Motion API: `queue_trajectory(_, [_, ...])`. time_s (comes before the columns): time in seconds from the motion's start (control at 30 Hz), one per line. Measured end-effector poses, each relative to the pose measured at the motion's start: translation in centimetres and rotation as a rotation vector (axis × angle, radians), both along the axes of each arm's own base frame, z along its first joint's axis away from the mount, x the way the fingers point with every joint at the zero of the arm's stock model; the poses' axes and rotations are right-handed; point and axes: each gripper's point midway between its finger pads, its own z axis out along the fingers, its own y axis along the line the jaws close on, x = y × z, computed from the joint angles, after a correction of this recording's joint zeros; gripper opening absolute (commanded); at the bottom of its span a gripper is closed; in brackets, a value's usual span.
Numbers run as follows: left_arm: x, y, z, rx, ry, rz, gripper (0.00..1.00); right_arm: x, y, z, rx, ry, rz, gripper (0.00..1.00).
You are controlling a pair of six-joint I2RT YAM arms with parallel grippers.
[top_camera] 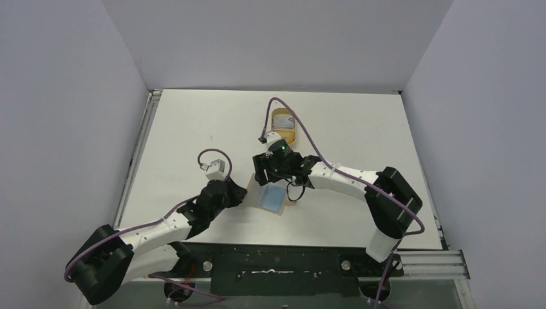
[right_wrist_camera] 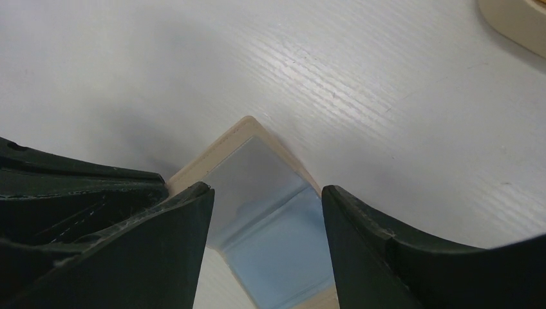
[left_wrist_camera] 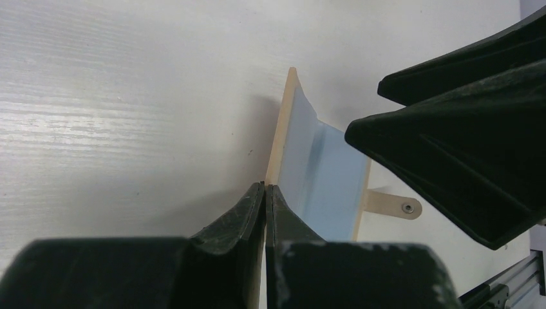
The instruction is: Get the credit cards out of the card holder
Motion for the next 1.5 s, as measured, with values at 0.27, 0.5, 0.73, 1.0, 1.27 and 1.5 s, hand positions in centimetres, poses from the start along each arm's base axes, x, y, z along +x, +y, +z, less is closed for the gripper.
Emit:
queue_trajectory(0.27, [0.1, -0.1, -0.2, 0.001, 0.004, -0.001, 0.00, -0.8, 1.4, -2.3, -0.032, 0.042, 0.045, 0.64])
queue_trajectory(0.5, [0.1, -0.1, -0.1, -0.002, 0.001, -0.002, 0.00, -0.5, 2.2, -3.0, -0.047, 0.039, 0.055, 0.64])
queue_trajectory(0.73, [0.2, -0.2, -0.1, -0.004, -0.001, -0.002, 0.00, -0.5, 2.2, -4.0, -0.087, 0.035, 0.055, 0.65])
queue_trajectory(1.0, [0.1, -0.1, -0.3, 0.000, 0.002, 0.000, 0.00, -0.9, 2.2, -4.2, -0.126, 0.013, 0.069, 0.66])
queue_trajectory(1.27, [-0.1, 0.5, -1.0, 0.016, 0.009, 0.013, 0.00, -2.5, 1.0, -5.7, -0.196, 0.033, 0.098, 0.67])
queue_trajectory(1.5, [0.1, 0.7, -0.6, 0.013, -0.007, 0.027, 0.00, -4.3, -1.9, -6.6, -0.279, 0.057, 0.093, 0.68])
